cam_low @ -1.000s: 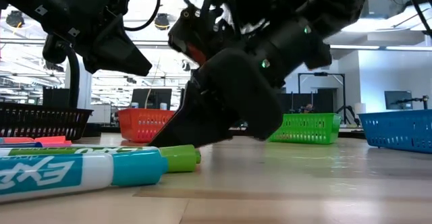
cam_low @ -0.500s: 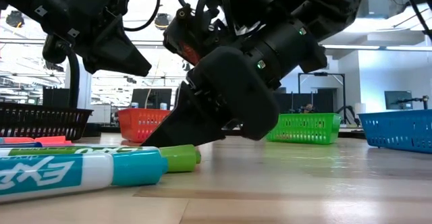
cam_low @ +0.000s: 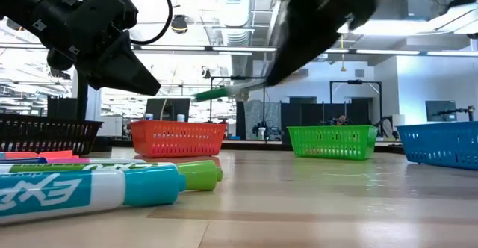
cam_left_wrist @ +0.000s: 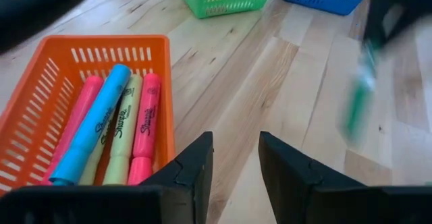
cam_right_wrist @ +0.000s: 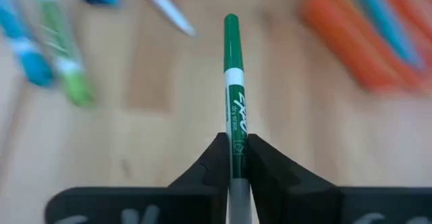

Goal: Pick & Place Markers
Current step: Put the dark green marker pen into the blue bin

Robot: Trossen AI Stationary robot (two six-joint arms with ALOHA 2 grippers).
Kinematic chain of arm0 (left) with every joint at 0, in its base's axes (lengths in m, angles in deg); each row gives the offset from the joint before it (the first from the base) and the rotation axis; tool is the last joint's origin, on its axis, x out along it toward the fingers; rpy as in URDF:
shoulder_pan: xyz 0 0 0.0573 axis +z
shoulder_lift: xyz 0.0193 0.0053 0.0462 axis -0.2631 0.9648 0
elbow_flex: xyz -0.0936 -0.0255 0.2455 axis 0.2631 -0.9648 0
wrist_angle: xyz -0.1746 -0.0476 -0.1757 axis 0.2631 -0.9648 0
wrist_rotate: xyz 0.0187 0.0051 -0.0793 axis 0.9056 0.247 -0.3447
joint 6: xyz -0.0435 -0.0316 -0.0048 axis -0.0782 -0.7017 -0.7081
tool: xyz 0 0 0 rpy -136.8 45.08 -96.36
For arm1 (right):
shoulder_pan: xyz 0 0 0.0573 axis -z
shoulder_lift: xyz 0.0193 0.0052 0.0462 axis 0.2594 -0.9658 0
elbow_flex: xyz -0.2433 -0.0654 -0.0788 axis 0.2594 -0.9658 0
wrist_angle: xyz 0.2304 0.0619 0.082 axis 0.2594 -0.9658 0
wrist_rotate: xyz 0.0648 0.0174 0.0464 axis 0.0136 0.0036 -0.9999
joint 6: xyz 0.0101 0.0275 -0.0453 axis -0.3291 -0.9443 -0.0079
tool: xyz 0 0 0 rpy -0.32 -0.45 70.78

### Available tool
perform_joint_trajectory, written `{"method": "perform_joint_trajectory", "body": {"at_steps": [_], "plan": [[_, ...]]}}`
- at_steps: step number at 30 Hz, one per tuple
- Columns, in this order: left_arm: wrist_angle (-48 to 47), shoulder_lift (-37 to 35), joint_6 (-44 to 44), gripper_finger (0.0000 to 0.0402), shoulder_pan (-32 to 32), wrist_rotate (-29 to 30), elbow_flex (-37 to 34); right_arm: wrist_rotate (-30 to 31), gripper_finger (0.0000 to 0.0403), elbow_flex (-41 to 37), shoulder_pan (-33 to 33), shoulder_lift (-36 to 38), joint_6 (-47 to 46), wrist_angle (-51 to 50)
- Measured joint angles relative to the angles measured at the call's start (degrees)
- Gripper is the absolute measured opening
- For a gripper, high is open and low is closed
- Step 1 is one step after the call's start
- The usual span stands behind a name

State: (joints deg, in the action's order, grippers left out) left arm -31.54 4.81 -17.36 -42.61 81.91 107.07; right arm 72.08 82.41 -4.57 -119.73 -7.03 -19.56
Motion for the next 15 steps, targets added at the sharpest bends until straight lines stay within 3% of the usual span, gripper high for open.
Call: {"method": "perform_joint_trajectory", "body": {"at_steps": [3,6,11,15], "plan": [[0.11,0.00,0.00,0.0115,0.00,0.00,0.00,8.07,0.0019,0.07,-1.48,5.38,-8.98,-13.81],[0.32,0.00,0.00,0.0115,0.00,0.00,0.00,12.35,0.0019,-1.52,-3.29,9.01,-22.25,-28.44],[0.42,0.00,0.00,0.0115,0.02,0.00,0.00,13.55,0.0044,-6.26,-8.43,14.21,-51.55,-50.06],[0.63,0.00,0.00,0.0115,0.02,0.00,0.00,10.48,0.0045,-10.25,-14.94,17.26,-75.17,-60.43]]}}
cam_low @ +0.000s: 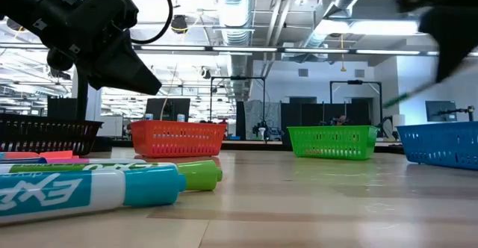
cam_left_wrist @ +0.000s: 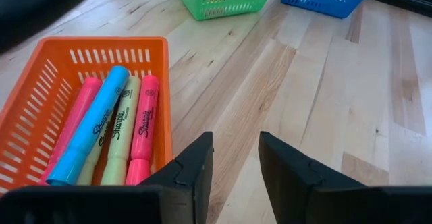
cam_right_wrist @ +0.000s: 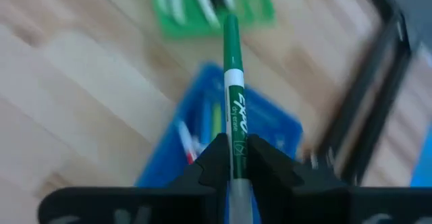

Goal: Pick & Place Markers
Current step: Put the dark green marker pen into the blue bin

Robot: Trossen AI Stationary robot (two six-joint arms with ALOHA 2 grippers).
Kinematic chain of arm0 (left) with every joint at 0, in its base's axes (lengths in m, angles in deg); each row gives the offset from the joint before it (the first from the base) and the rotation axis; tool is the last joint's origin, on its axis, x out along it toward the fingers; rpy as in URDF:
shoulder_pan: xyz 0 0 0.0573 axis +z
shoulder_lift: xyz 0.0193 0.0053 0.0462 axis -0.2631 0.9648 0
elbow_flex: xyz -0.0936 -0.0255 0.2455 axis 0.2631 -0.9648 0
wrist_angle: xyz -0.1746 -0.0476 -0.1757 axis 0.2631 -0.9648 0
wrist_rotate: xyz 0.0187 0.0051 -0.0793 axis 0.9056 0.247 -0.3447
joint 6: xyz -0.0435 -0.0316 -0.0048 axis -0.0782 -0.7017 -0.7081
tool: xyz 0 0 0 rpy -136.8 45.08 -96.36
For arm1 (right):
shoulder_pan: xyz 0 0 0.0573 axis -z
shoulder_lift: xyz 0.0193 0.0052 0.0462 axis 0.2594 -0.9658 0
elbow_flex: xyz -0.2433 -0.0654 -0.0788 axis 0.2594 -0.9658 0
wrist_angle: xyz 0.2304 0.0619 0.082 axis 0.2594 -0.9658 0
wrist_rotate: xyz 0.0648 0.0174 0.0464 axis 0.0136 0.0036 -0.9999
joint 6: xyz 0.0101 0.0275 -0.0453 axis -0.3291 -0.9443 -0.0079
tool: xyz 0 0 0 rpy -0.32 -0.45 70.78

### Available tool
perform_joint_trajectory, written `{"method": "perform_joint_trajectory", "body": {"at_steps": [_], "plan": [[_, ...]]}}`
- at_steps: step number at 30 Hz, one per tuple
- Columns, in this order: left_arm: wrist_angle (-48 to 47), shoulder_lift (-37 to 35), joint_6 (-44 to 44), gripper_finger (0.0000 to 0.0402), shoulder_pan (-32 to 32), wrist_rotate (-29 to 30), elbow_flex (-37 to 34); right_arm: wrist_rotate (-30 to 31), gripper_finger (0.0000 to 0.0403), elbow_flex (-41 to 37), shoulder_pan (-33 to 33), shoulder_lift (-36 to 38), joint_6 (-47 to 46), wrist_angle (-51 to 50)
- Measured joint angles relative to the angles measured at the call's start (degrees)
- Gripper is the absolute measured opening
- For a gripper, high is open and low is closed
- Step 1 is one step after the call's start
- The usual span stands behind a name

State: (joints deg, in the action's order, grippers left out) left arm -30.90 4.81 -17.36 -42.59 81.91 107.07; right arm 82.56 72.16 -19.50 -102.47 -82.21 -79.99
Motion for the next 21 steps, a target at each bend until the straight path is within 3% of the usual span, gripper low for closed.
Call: {"method": "perform_joint_trajectory", "body": {"at_steps": [5,11,15,21], "plan": [[0.34,0.00,-0.01,0.0115,0.00,0.00,0.00,-7.75,0.0018,-3.39,-7.06,2.18,-12.47,-1.40],[0.53,0.00,0.00,0.0115,0.00,0.00,0.00,-11.69,0.0041,-6.81,-9.67,2.67,-17.87,-0.02],[0.55,0.00,0.00,0.0115,-0.01,0.00,0.00,-13.54,0.0069,-9.28,-8.76,2.66,-15.08,4.66],[0.55,0.00,0.00,0.0115,0.00,0.00,0.00,-13.30,0.0080,-9.84,-5.75,2.64,-11.66,6.98]]}}
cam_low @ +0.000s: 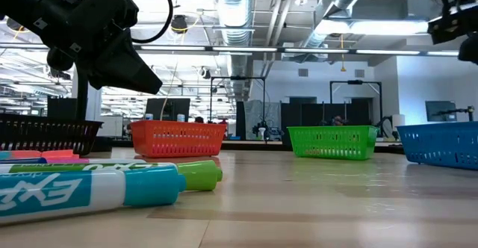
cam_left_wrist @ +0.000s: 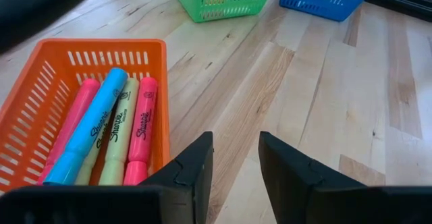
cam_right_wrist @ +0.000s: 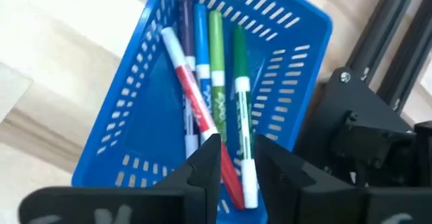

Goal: Pick & Place Markers
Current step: Put the dark green marker pen into the blue bin, then put the pink pen into the green bin

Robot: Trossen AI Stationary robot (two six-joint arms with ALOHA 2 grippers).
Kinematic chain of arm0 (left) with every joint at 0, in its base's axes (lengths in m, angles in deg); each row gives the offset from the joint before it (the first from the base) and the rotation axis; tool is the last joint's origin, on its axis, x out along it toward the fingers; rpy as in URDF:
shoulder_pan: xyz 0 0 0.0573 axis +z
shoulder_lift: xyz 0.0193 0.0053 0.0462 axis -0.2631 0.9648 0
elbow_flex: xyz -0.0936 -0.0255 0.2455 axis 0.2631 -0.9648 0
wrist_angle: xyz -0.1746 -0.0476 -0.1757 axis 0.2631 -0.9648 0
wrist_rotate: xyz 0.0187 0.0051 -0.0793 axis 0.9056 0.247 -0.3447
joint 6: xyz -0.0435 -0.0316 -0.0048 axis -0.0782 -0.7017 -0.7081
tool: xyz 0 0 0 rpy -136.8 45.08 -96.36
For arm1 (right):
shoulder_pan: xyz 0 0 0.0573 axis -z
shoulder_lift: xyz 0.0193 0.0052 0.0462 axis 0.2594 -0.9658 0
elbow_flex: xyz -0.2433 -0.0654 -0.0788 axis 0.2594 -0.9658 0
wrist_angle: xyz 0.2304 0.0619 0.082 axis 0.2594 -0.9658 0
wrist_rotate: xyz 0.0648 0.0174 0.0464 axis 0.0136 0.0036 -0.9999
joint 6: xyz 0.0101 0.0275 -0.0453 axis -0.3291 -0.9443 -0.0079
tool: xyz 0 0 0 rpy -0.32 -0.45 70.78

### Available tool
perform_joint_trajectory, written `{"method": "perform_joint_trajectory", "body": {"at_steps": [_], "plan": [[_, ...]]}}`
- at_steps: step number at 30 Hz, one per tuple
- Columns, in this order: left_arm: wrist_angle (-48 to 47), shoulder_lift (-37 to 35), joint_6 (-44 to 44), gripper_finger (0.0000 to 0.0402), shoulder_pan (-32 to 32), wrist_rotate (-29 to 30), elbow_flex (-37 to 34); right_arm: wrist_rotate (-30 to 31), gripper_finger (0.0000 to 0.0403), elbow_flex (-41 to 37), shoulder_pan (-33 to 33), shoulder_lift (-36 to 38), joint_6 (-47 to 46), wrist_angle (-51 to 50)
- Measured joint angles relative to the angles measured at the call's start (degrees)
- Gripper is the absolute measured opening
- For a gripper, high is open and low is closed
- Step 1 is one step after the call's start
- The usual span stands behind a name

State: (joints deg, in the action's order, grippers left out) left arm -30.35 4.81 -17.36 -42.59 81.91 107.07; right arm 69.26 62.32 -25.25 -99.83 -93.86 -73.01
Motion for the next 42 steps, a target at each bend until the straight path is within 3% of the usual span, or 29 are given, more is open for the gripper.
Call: {"method": "perform_joint_trajectory", "body": {"at_steps": [9,19,24,31,38,42], "plan": [[0.02,0.00,0.20,0.0115,-0.02,0.00,0.00,4.23,0.0082,0.02,4.39,0.00,3.18,0.16],[0.44,0.00,0.17,0.0115,-0.02,0.00,0.00,4.87,0.0078,2.21,7.45,0.00,7.27,2.45],[1.21,0.00,-0.02,0.0115,0.00,-0.25,0.00,10.34,0.0074,5.07,6.81,0.02,9.58,5.24],[3.43,0.00,-4.49,0.0111,-0.35,-12.91,0.00,18.59,0.0075,5.62,7.72,-0.28,26.54,21.79],[3.38,0.00,-5.21,0.0102,-2.39,-15.69,3.44,18.12,0.0075,5.62,10.38,-0.33,46.43,40.89],[2.34,0.00,2.80,0.0102,-4.12,-15.96,10.23,17.95,0.0075,5.62,11.12,-0.33,53.43,46.21]]}}
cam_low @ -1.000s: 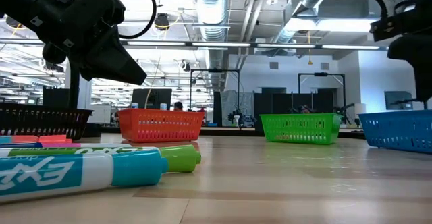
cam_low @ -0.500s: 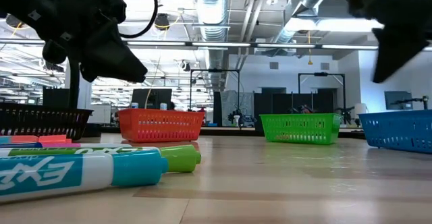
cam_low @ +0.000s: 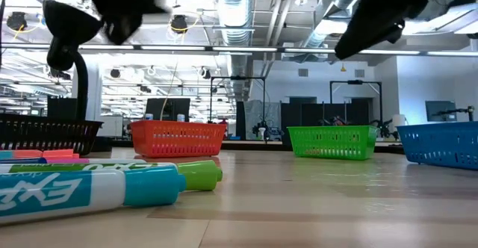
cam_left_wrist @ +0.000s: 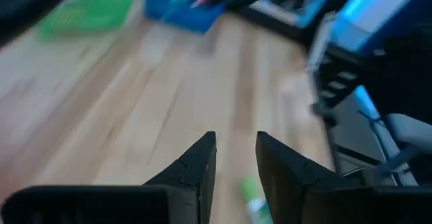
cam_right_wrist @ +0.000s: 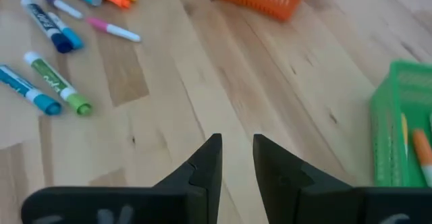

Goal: Pick & Place Markers
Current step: Put the pink pen into the green bin

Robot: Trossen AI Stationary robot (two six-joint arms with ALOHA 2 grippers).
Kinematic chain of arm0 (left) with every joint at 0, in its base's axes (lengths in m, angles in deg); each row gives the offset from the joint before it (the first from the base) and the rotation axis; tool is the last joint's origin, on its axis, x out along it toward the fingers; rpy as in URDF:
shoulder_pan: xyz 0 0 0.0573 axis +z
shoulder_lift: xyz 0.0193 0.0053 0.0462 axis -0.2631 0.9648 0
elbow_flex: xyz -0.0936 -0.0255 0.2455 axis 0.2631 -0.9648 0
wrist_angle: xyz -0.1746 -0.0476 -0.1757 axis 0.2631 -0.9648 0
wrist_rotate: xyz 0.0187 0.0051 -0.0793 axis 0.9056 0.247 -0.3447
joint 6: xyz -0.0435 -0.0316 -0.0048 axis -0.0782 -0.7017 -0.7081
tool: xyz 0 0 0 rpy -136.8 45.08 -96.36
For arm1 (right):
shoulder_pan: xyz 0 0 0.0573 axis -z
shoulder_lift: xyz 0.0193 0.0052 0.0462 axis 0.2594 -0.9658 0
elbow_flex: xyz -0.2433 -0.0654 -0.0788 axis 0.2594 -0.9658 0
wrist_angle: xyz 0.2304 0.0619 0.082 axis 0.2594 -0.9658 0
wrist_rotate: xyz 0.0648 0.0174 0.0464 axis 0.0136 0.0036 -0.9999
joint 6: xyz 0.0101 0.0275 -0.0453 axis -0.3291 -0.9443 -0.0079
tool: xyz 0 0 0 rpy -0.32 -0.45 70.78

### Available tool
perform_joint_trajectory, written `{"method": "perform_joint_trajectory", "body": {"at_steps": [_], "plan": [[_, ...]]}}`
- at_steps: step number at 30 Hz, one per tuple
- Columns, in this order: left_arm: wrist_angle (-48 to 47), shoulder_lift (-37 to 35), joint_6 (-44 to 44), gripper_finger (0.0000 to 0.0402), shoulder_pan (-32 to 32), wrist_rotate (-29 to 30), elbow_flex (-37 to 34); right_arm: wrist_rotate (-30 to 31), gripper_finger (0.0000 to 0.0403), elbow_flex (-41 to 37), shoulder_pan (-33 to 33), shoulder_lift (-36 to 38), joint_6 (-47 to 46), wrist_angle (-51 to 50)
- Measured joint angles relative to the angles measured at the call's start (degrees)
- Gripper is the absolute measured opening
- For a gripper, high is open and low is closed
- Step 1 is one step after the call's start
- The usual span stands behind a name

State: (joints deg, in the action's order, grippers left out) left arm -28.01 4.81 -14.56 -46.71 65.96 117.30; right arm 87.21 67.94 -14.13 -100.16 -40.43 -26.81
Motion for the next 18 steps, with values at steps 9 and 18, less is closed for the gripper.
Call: {"method": "perform_joint_trajectory", "body": {"at_steps": [9,18], "plan": [[-15.71,6.65,-2.41,0.0101,-0.32,-4.59,8.52,0.05,0.0075,0.00,1.33,0.00,2.25,1.83],[-16.69,18.17,-9.27,0.0101,-0.45,-13.75,8.52,0.20,0.0075,0.00,2.84,-1.79,2.45,4.09]]}}
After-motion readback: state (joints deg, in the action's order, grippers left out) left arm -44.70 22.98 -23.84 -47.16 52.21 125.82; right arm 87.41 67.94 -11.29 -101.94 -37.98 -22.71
